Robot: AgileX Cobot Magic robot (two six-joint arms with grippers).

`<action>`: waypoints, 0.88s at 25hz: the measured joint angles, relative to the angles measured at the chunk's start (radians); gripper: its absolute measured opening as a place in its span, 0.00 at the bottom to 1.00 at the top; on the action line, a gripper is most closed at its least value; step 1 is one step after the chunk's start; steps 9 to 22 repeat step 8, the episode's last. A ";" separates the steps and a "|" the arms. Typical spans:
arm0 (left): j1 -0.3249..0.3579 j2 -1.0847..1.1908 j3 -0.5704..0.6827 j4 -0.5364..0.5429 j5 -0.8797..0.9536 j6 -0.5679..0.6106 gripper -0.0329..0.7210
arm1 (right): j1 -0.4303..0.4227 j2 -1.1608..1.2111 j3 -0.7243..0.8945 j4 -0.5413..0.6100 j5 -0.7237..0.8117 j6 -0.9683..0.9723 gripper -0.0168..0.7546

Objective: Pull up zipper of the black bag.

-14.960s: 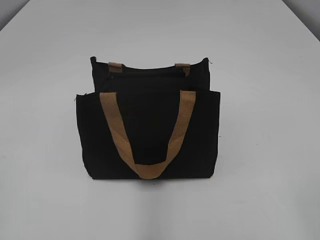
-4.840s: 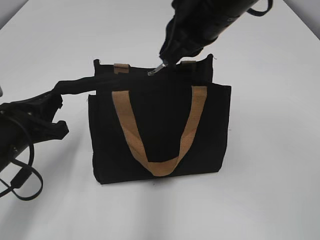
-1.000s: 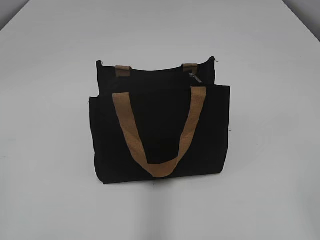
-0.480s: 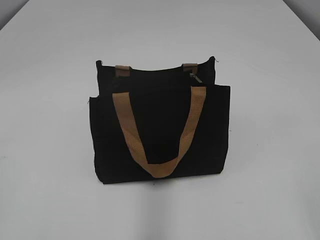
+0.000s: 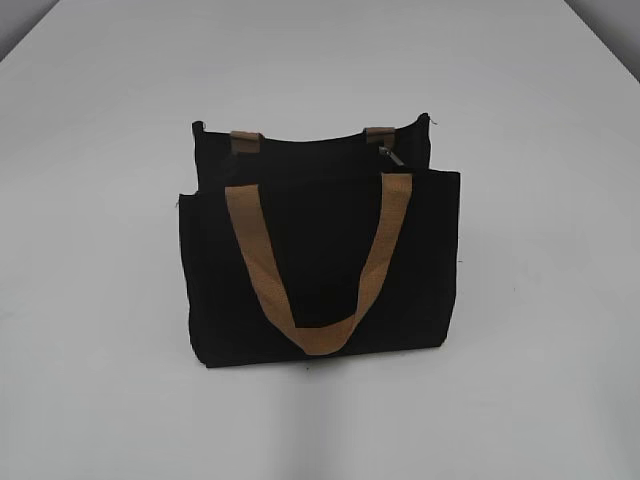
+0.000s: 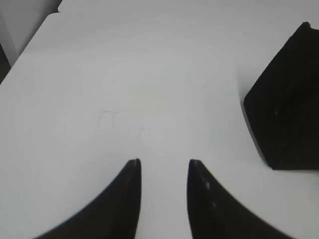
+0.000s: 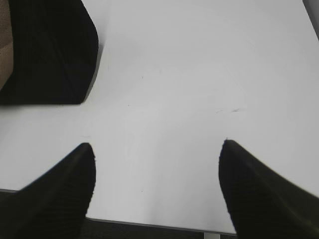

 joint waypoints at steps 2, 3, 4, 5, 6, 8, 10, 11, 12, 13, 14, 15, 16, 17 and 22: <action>0.000 0.000 0.000 0.000 0.000 0.000 0.36 | 0.000 0.000 0.000 0.000 0.000 0.000 0.79; 0.000 0.000 0.000 0.000 0.000 0.000 0.36 | 0.000 0.000 0.000 0.000 0.000 0.000 0.79; 0.000 0.000 0.000 0.007 0.000 0.000 0.36 | 0.000 0.000 0.000 0.000 0.000 0.000 0.79; 0.000 0.000 0.000 0.007 0.000 0.000 0.36 | 0.000 0.000 0.000 0.000 0.000 0.000 0.79; 0.000 0.000 0.000 0.000 0.000 0.000 0.36 | 0.000 0.000 0.000 0.000 0.000 0.000 0.79; 0.000 0.000 0.000 0.000 0.000 0.000 0.36 | 0.000 0.000 0.000 0.000 0.000 0.000 0.79; 0.000 0.000 0.000 0.000 0.000 0.000 0.36 | 0.000 0.000 0.000 0.000 0.000 0.000 0.79; 0.000 0.000 0.000 0.000 0.000 0.000 0.36 | 0.000 0.000 0.000 0.000 0.000 0.000 0.79; 0.000 0.000 0.000 0.000 0.000 0.000 0.36 | 0.000 0.000 0.000 0.000 0.000 0.000 0.79; 0.000 0.000 0.000 0.000 0.000 0.000 0.36 | 0.000 0.000 0.000 0.000 0.000 0.000 0.79; 0.000 0.000 0.000 0.000 0.000 0.000 0.36 | 0.000 0.000 0.000 0.000 0.000 0.000 0.79; 0.000 0.000 0.000 0.000 0.000 0.000 0.36 | 0.000 0.000 0.000 0.000 0.000 0.000 0.79; 0.000 0.000 0.000 0.000 0.000 0.000 0.36 | 0.000 0.000 0.000 0.000 0.000 0.000 0.79; 0.000 0.000 0.000 0.000 0.000 0.000 0.36 | 0.000 0.000 0.000 0.000 0.000 0.000 0.79; 0.000 0.000 0.000 0.000 0.000 0.000 0.36 | 0.000 0.000 0.000 0.000 0.000 0.000 0.79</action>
